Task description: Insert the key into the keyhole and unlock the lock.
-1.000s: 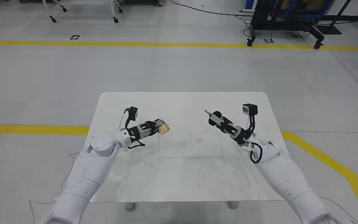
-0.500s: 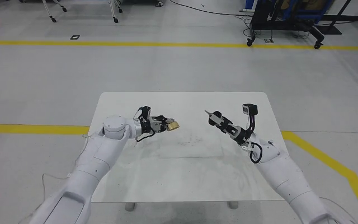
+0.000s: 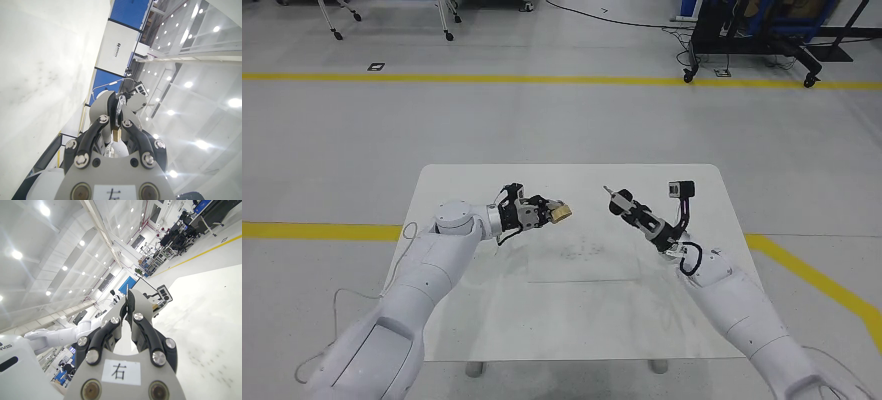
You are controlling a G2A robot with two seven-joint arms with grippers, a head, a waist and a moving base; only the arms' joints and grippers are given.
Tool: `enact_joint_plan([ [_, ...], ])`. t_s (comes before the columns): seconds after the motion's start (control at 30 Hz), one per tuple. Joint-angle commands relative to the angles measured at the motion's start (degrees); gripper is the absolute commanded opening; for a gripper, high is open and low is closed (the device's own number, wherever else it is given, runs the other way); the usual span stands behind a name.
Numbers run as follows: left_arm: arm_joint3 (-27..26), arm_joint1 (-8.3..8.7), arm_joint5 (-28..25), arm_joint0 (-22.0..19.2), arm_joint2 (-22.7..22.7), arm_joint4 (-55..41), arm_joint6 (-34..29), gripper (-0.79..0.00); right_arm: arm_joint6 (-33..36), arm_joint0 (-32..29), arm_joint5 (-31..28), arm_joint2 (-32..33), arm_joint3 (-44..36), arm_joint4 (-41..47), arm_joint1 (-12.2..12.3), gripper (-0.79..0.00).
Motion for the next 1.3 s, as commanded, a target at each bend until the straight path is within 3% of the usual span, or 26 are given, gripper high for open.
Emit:
enact_joint_plan([
  [0.0, -0.1, 0.03, 0.2, 0.0, 0.0, 0.1, 0.1, -0.785, 0.0, 0.0, 0.0, 0.0, 0.0, -0.1, 0.0, -0.785],
  [0.27, -0.1, 0.03, 0.2, 0.0, 0.0, 0.1, 0.1, -0.785, 0.0, 0.0, 0.0, 0.0, 0.0, -0.1, 0.0, -0.785],
  [0.33, -2.7, 0.14, -1.7, 0.9, 0.0, 1.7, 2.9, -0.785, -0.2, -0.8, 1.9, -0.3, -2.0, 1.6, -0.2, -0.785],
  [0.43, -5.5, 0.7, -3.3, 2.6, -0.8, 4.1, 8.3, -0.785, 3.3, -2.6, 7.2, -0.8, -5.1, 10.0, -0.3, -0.785],
  [0.63, -8.7, 1.31, 2.7, 5.4, -3.6, 0.8, 12.0, -0.785, 12.9, -3.2, 23.8, -1.6, -5.5, 25.2, -0.7, -0.785],
  [0.9, -11.1, 1.72, 6.6, 6.4, -4.6, 1.4, 11.8, -0.785, 9.1, -5.3, 33.6, 0.8, -8.8, 21.0, -0.1, -0.785],
  [1.2, -11.2, 1.6, 8.4, 6.5, -4.9, 1.9, 11.4, -0.785, 9.1, -5.3, 33.6, 0.8, -8.8, 21.0, -0.1, -0.785],
  [1.27, -11.1, 1.48, 8.7, 6.5, -4.7, 2.0, 11.6, -0.785, 3.6, -5.5, 34.9, 0.4, -8.5, 16.5, -0.2, -0.785],
])
